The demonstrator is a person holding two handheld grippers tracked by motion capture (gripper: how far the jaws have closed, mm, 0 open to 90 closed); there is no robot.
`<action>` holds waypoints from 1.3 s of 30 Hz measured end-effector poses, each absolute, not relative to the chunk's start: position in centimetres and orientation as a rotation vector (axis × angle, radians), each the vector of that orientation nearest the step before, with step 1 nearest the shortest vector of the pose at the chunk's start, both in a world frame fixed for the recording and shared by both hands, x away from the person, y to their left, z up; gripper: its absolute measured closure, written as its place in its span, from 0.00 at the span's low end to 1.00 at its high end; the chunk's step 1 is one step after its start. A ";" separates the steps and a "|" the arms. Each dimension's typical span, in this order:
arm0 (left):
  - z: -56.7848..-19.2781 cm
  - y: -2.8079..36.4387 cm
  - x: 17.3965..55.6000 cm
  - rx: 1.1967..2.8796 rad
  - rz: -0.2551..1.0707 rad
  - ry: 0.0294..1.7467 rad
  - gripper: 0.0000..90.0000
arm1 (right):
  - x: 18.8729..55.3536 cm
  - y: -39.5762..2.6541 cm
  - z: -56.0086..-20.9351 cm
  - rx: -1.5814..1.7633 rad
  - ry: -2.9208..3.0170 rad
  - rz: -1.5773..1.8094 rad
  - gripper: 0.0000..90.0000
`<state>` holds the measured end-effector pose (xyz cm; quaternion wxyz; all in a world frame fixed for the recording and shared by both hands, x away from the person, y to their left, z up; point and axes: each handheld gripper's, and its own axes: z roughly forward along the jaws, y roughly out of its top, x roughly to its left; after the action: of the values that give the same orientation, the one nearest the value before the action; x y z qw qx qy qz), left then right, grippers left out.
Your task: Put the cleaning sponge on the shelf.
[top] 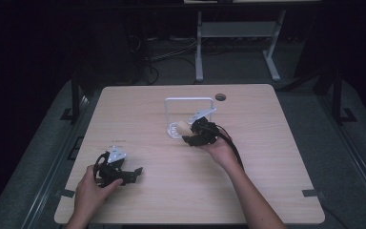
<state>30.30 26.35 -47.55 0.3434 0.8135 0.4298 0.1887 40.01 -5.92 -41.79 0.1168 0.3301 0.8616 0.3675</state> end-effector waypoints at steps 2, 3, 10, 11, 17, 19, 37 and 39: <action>-47.6 26.4 30.3 2.114 0.491 1.116 0.14 | 39.6 -6.0 -42.0 0.966 2.527 1.091 0.64; -47.6 26.3 30.3 2.111 0.491 1.118 0.14 | 39.4 -6.0 -42.0 0.959 2.528 1.098 0.67; -47.5 26.4 30.3 2.118 0.491 1.115 0.14 | 38.7 -6.0 -43.0 0.951 2.551 1.104 0.98; -47.6 26.4 30.3 2.115 0.492 1.117 0.14 | 38.8 -6.0 -43.3 0.956 2.561 1.101 1.00; -47.6 26.4 30.3 2.114 0.492 1.117 0.14 | 39.2 -5.7 -44.4 0.969 2.580 1.072 1.00; -47.6 26.4 30.3 2.114 0.492 1.117 0.14 | 39.4 -5.6 -44.7 0.976 2.580 1.063 1.00; -47.6 26.3 30.3 2.113 0.492 1.118 0.14 | 41.0 -7.4 -45.4 1.040 2.524 0.978 1.00; -47.6 26.3 30.3 2.109 0.491 1.119 0.14 | 41.2 -7.6 -45.5 1.046 2.520 0.970 1.00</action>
<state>30.30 26.33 -47.57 0.3447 0.8122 0.4309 0.1892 41.18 -7.57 -45.48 0.1227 0.3584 0.8637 0.3325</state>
